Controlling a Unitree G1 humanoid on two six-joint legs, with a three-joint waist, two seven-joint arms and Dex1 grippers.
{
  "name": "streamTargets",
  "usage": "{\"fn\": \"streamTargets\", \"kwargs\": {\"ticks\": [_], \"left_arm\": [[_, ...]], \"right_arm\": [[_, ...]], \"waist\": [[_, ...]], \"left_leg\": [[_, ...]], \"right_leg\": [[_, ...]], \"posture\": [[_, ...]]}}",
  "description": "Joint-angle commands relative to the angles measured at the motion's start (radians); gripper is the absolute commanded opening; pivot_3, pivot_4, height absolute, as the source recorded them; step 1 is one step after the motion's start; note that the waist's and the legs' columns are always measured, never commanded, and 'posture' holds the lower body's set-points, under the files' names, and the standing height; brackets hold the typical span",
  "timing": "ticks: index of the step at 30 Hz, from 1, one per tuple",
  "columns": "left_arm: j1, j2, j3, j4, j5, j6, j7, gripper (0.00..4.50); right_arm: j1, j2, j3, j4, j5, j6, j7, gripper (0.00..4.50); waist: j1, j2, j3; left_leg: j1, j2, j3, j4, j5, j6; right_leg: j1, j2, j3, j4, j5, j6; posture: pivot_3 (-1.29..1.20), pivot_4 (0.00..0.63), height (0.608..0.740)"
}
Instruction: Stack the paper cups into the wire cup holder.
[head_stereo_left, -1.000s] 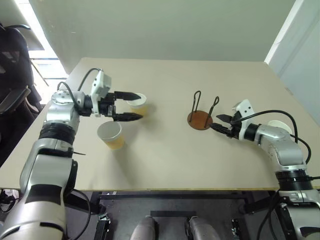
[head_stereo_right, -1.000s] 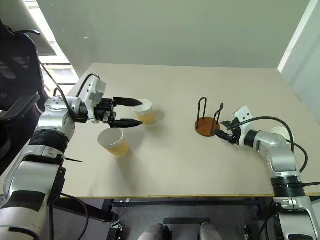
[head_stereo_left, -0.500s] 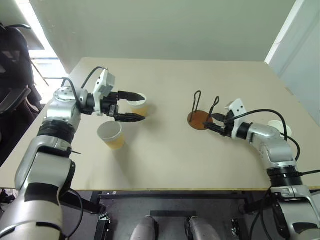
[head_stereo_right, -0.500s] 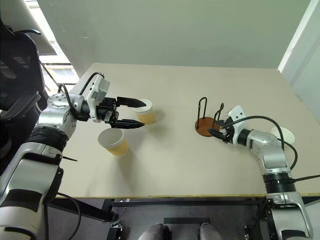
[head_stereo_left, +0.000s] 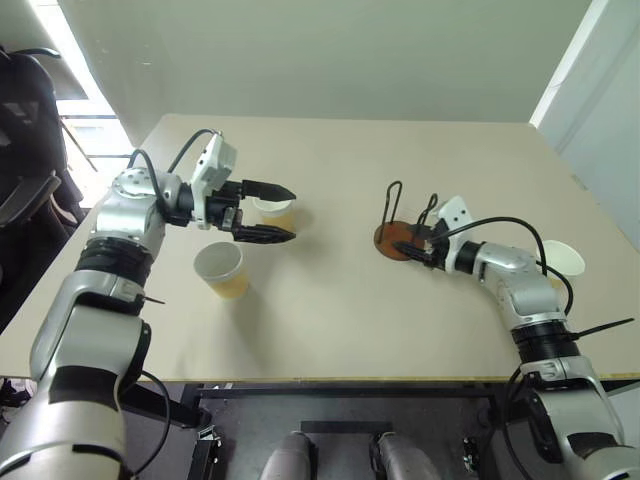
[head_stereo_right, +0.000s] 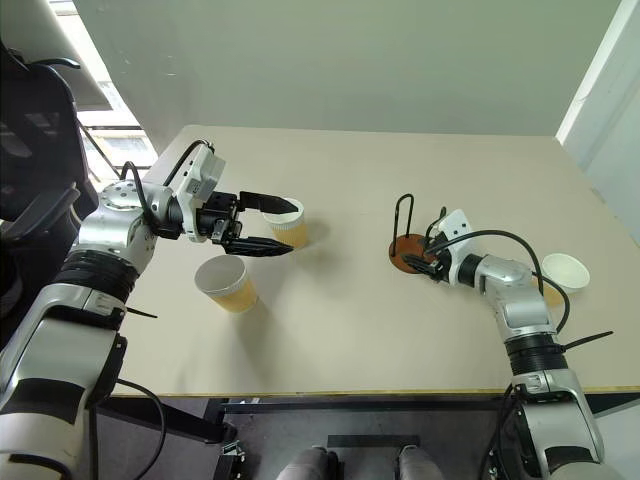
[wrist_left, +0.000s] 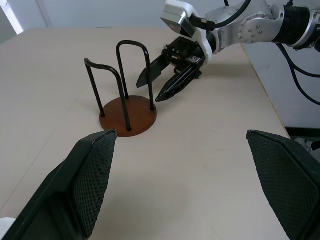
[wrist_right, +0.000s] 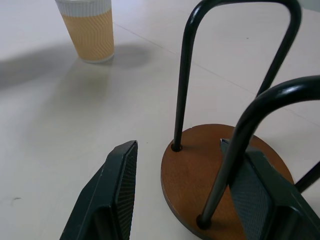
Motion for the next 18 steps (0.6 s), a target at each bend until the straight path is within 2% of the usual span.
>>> {"fn": "streamTargets", "kwargs": {"ticks": [1, 4, 7, 13, 18], "left_arm": [[-0.021, 0.009, 0.036, -0.034, -0.009, 0.014, -0.040, 4.46], [-0.024, 0.006, 0.042, -0.036, -0.004, 0.020, -0.040, 4.46], [-0.025, 0.003, 0.048, -0.034, 0.000, 0.025, -0.040, 4.50], [-0.027, 0.002, 0.050, -0.019, 0.004, 0.022, -0.040, 4.50], [-0.024, 0.003, 0.049, -0.006, 0.006, 0.011, -0.040, 4.50]], "right_arm": [[-0.031, 0.001, -0.012, 0.003, -0.005, -0.028, -0.011, 2.66], [-0.036, 0.005, -0.017, 0.017, -0.003, -0.022, -0.012, 2.66], [-0.039, 0.010, -0.019, 0.027, 0.000, -0.010, -0.015, 2.12], [-0.039, 0.007, -0.011, 0.028, 0.000, 0.009, -0.002, 0.04], [-0.044, -0.009, 0.001, 0.034, 0.001, 0.019, 0.043, 0.04]], "waist": [[0.000, 0.000, 0.000], [0.000, 0.000, 0.000], [0.000, 0.000, 0.000], [0.000, 0.000, 0.000], [0.000, 0.000, 0.000]], "left_leg": [[0.000, 0.000, 0.000, 0.000, 0.000, 0.000], [0.000, 0.000, 0.000, 0.000, 0.000, 0.000], [-0.001, 0.000, 0.000, 0.000, 0.000, 0.000], [-0.001, 0.000, 0.000, 0.000, 0.000, 0.000], [-0.001, 0.000, 0.000, 0.000, 0.000, 0.000]], "right_leg": [[0.000, 0.000, 0.000, 0.000, 0.000, 0.000], [0.000, 0.000, 0.000, 0.000, 0.000, 0.000], [-0.001, 0.000, 0.000, 0.000, 0.000, 0.000], [-0.001, 0.000, 0.000, 0.000, 0.000, 0.000], [-0.001, 0.000, 0.000, 0.000, 0.000, -0.001]], "posture": [[0.00, 0.150, 0.740], [0.00, 0.150, 0.740], [0.00, 0.150, 0.740], [0.00, 0.150, 0.740], [0.00, 0.150, 0.740]]}}
